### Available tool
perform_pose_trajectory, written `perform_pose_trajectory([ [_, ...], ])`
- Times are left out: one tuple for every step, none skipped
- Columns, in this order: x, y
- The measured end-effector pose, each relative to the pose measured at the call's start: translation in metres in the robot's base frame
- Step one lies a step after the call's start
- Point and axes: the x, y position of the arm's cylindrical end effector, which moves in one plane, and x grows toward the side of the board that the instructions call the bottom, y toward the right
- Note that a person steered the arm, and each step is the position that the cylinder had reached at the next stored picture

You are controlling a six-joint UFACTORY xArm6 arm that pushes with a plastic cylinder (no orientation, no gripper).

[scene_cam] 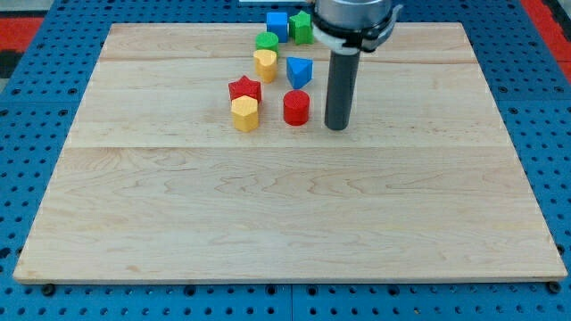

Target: Adjust the blue triangle close to the yellow heart

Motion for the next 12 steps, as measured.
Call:
perform_pose_trajectory([
  [-0.031, -0.001],
  [-0.057, -0.011],
  [-0.063, -0.021],
  [-0.063, -0.034],
  [-0.061, -0.039],
  [-0.057, -0.048],
  [-0.058, -0.058],
  [-0.067, -0.058],
  [-0.072, -0.058],
  [-0.074, -0.056],
  [-0.074, -0.05],
  [-0.073, -0.039],
])
